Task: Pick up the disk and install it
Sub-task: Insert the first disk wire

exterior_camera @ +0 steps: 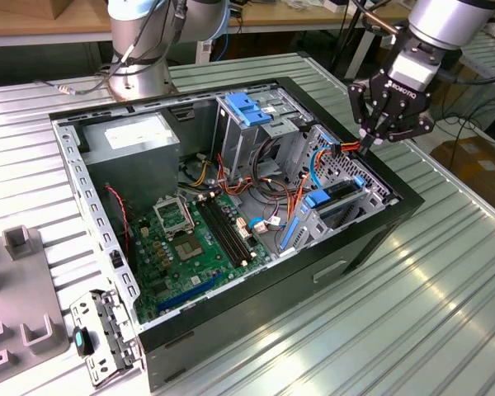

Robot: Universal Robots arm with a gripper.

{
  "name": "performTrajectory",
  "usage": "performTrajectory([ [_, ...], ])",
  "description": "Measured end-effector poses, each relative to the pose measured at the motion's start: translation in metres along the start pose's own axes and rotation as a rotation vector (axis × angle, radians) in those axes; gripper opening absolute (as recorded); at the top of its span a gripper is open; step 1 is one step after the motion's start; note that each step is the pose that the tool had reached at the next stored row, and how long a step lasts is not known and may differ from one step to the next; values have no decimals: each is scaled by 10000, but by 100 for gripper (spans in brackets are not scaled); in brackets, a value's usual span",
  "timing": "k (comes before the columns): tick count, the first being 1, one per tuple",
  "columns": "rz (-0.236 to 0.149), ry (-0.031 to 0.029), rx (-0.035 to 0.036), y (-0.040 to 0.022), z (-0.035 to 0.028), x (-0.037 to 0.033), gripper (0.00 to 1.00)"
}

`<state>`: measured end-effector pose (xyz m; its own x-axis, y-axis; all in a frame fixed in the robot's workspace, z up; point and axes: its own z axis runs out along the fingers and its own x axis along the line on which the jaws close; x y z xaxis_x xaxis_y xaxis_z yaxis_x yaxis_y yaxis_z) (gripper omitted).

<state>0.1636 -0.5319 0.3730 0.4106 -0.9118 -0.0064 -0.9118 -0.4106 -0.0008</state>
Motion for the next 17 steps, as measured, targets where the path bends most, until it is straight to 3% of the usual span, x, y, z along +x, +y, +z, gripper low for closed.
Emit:
performTrajectory([
  [3,-289,0,-2,-19,1,4,11],
  [6,-816,-1,-5,-33,4,10,11],
  [8,-1068,0,-7,-47,4,16,17],
  [9,-1128,0,-7,-52,4,19,17],
  [10,-1186,0,-8,-57,4,20,24],
  [17,-1662,-1,-11,-85,7,18,24],
])
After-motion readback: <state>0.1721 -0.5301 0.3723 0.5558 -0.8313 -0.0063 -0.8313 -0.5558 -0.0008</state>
